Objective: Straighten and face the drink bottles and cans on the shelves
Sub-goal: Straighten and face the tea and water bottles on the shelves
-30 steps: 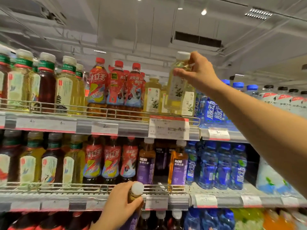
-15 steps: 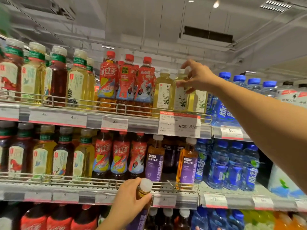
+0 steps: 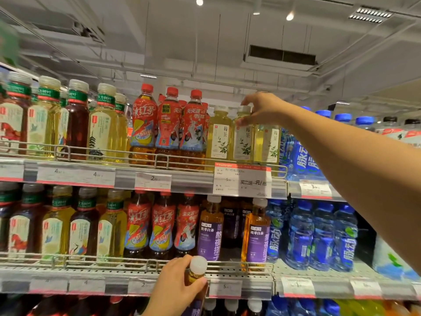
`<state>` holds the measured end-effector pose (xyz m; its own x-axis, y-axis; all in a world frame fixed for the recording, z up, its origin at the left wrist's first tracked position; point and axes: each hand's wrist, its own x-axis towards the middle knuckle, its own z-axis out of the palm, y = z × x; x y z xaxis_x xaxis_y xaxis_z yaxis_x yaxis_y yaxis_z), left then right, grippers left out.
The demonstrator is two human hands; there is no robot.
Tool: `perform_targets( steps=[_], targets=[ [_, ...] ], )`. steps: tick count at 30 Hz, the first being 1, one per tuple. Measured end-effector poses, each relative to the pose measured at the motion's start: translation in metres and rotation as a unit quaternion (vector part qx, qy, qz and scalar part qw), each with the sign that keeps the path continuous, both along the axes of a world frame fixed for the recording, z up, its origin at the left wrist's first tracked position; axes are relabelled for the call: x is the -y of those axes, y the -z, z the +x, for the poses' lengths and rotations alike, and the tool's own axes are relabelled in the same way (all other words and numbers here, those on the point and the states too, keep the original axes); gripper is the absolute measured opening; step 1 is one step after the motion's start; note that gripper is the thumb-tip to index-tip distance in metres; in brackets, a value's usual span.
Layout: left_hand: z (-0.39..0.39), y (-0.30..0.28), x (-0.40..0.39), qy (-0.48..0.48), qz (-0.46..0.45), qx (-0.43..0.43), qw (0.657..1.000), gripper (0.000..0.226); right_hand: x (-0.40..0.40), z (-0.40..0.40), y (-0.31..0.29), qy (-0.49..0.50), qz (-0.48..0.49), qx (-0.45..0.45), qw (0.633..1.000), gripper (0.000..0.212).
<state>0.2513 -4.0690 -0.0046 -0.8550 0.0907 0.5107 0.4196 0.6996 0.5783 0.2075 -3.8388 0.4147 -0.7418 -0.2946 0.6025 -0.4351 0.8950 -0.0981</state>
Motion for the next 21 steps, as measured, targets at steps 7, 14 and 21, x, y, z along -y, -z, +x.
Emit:
perform_targets(
  steps=[7, 14, 21],
  targets=[
    [0.005, -0.001, -0.002, 0.006, 0.007, -0.008, 1.0, 0.044, 0.003, 0.002, 0.001, 0.03, 0.001, 0.061, 0.998, 0.037],
    [0.012, -0.01, -0.004, -0.002, 0.0, 0.014, 1.0, 0.034, 0.002, 0.02, 0.029, -0.022, -0.08, -0.006, 0.997, 0.081],
    [0.021, -0.021, -0.01, -0.011, 0.007, 0.042, 0.999, 0.042, -0.015, 0.065, 0.111, -0.093, -0.011, -0.218, 0.972, 0.028]
  ],
)
